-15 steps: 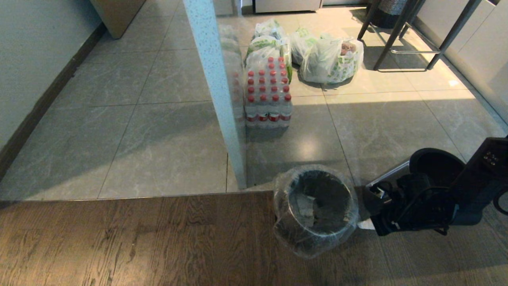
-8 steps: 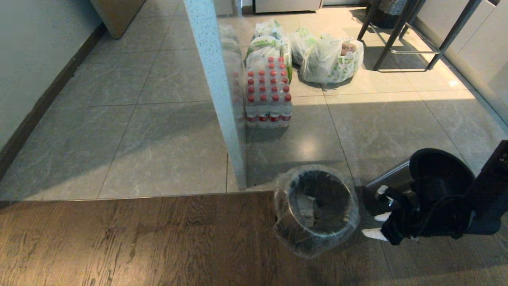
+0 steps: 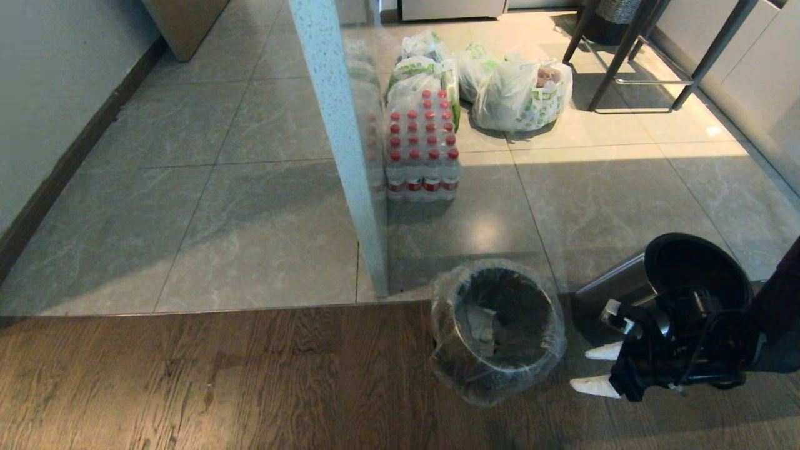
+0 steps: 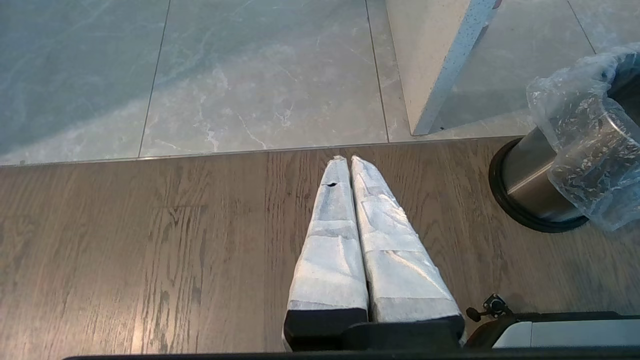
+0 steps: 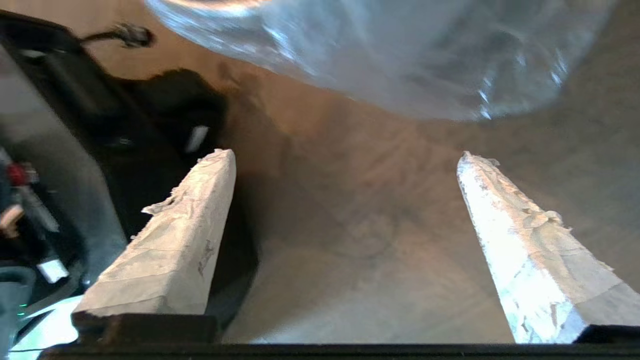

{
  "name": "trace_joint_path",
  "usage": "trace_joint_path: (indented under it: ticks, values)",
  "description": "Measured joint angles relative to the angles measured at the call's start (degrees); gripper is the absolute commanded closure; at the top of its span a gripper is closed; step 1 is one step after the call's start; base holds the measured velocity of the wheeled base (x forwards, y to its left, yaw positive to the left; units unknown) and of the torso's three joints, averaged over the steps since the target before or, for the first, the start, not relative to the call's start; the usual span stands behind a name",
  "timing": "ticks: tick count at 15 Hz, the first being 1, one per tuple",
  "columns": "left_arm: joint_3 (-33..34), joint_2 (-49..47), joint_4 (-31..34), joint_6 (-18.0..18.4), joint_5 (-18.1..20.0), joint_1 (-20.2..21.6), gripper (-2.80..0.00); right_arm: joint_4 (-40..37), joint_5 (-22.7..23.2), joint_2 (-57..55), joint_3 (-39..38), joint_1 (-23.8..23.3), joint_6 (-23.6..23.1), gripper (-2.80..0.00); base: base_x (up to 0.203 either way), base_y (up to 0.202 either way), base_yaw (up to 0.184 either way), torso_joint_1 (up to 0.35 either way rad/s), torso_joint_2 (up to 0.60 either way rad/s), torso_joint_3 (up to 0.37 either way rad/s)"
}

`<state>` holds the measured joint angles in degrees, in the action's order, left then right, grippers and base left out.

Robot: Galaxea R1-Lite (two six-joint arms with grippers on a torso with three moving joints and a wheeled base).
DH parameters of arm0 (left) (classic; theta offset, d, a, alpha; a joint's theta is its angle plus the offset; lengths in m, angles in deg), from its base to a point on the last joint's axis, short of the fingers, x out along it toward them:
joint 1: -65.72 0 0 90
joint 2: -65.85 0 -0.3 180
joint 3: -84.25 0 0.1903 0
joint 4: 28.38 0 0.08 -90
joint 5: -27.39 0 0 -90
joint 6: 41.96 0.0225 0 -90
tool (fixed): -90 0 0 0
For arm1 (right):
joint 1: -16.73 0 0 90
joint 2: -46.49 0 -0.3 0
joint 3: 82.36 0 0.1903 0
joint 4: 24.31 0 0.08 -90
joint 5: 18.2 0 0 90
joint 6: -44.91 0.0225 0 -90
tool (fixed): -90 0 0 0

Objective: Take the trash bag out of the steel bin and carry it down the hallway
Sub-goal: Pick up the trash bag

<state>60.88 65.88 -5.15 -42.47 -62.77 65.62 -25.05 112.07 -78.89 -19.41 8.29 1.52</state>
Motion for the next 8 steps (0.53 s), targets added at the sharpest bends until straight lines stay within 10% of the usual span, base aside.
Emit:
trace_joint_path:
  ticks: [8]
  values:
    - [0.0,0.0,0.0,0.0,0.0,0.0,0.0,3.1,0.2,-3.7,4.9,3.1,-0.4,-2.8,0.0,0.0,0.0,0.0,0.0,0.0]
